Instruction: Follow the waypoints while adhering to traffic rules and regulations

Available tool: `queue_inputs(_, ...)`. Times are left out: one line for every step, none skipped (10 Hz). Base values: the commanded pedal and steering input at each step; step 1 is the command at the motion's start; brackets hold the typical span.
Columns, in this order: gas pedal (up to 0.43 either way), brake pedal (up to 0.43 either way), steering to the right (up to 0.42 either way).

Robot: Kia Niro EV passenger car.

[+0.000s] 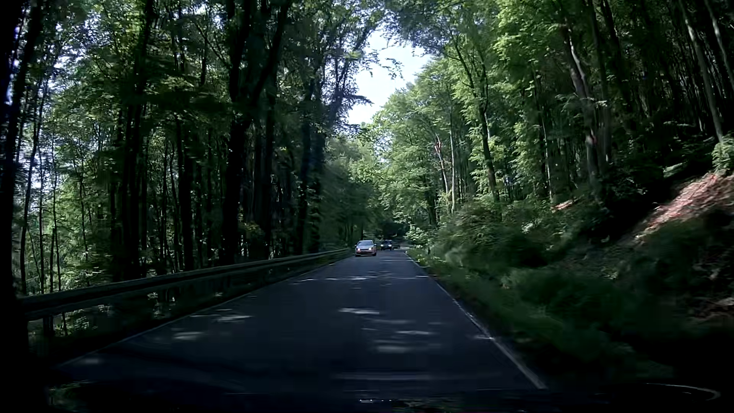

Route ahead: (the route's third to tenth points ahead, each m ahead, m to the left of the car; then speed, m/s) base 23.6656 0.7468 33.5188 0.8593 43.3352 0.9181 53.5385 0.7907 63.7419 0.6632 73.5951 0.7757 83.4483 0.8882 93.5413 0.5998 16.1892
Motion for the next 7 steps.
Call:
queue_inputs(0.24,0.0,0.002)
queue_inputs(0.24,0.0,0.002)
queue_inputs(0.24,0.0,0.002)
queue_inputs(0.24,0.0,0.002)
queue_inputs(0.24,0.0,0.002)
queue_inputs(0.24,0.0,0.002)
queue_inputs(0.24,0.0,0.002)
